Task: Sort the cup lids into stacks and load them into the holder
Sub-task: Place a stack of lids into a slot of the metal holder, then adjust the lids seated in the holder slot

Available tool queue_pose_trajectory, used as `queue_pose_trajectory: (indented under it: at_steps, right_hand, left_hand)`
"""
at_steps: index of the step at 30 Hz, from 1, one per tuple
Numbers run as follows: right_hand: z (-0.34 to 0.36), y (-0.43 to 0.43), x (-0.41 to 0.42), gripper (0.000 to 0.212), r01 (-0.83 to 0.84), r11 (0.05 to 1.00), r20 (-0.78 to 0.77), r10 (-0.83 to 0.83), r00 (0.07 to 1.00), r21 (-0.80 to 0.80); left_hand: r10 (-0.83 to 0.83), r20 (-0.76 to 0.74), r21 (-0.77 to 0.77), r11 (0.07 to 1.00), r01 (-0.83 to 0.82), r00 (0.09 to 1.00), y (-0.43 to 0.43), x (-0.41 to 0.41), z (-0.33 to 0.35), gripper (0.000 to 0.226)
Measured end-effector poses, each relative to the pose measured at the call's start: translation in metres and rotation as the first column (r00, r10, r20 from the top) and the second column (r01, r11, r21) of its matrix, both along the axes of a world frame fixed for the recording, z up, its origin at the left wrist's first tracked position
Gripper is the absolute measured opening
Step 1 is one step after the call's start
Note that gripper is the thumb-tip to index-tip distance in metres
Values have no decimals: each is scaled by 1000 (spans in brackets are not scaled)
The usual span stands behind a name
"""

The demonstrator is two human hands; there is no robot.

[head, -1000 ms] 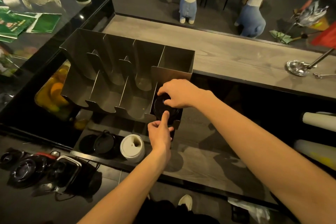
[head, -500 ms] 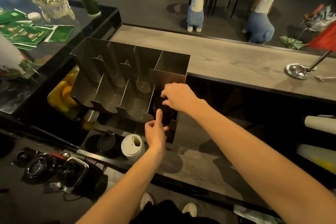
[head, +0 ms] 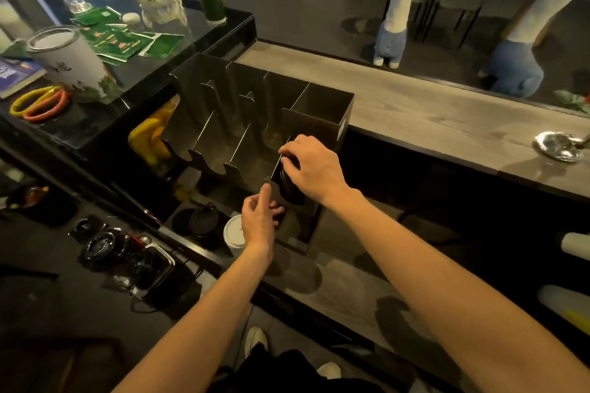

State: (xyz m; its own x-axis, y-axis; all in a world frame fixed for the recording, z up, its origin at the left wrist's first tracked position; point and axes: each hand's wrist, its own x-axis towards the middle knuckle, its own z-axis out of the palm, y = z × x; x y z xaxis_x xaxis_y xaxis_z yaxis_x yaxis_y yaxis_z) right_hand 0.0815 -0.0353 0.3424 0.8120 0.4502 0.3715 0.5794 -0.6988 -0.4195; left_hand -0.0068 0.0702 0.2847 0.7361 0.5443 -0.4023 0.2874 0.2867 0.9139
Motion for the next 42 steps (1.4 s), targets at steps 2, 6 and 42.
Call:
queue_pose_trajectory:
  at_steps: [2,6,42]
  right_hand:
    - [-2,11,-8,20,-45,993,8,45,999,110]
    - [-13,36,-29,19,-117,981,9,117,993,154]
    - [-181,111,-34,81,137,989,-977,-74,198,-47]
  left_hand:
    - [36,13,42,998,-37,999,9,-9,-2,37]
    - [70,-23,88,994,-67,997,31,-28,-17,40]
    - [-376,-196,-496,835,239,906,144,-33,-162,104]
